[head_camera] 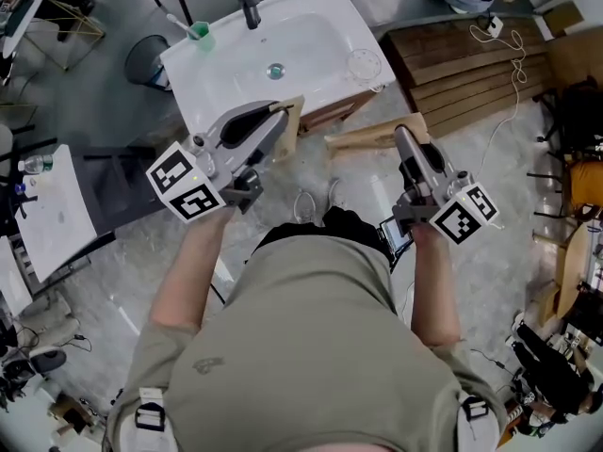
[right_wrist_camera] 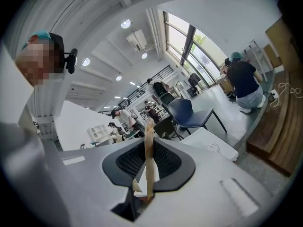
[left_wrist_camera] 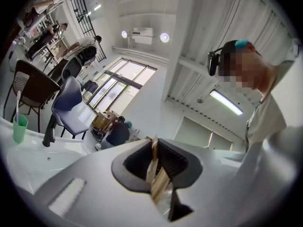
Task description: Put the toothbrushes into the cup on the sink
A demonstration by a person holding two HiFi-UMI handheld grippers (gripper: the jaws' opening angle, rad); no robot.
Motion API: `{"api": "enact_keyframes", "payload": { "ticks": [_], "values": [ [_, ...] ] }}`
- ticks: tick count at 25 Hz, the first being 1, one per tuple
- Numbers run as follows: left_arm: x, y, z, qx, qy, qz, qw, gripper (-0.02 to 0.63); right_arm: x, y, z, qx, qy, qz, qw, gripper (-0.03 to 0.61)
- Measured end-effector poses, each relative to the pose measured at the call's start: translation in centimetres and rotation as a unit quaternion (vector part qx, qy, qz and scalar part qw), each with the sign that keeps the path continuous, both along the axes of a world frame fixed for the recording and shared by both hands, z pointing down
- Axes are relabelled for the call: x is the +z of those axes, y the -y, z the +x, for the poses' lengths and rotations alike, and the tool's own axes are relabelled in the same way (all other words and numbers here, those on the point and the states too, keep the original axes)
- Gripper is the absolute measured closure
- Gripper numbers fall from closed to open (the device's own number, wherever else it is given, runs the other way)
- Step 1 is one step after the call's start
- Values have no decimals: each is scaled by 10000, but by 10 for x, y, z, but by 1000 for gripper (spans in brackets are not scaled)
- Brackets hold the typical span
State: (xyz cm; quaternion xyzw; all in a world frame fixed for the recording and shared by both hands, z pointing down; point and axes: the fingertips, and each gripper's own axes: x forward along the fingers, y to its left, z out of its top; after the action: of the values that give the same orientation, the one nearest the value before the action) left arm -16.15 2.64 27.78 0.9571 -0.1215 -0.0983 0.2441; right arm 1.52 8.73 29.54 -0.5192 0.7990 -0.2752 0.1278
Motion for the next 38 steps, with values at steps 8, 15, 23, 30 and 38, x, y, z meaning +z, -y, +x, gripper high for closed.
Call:
{"api": "enact_keyframes", "payload": {
  "ticks": [8, 15, 23, 30, 38],
  "values": [
    [3, 20, 13, -35, -35, -65, 10000, 571, 2, 22, 10, -49, 15, -42, 10000, 525],
    [7, 39, 36, -115, 105, -23, 9999, 571, 8, 49, 32, -159, 101, -60, 9998, 525],
    [11, 63, 57, -322, 226, -51, 9992, 571, 17, 79, 53, -440, 157, -114, 9988, 525],
    [12, 85, 81, -502, 335, -110, 9981, 571, 23, 108, 76, -688, 245, -184, 9972, 525],
    [12, 101, 101, -721, 420, -93, 9965, 571, 30, 129, 95, -952, 311, -232, 9947, 525]
  ]
}}
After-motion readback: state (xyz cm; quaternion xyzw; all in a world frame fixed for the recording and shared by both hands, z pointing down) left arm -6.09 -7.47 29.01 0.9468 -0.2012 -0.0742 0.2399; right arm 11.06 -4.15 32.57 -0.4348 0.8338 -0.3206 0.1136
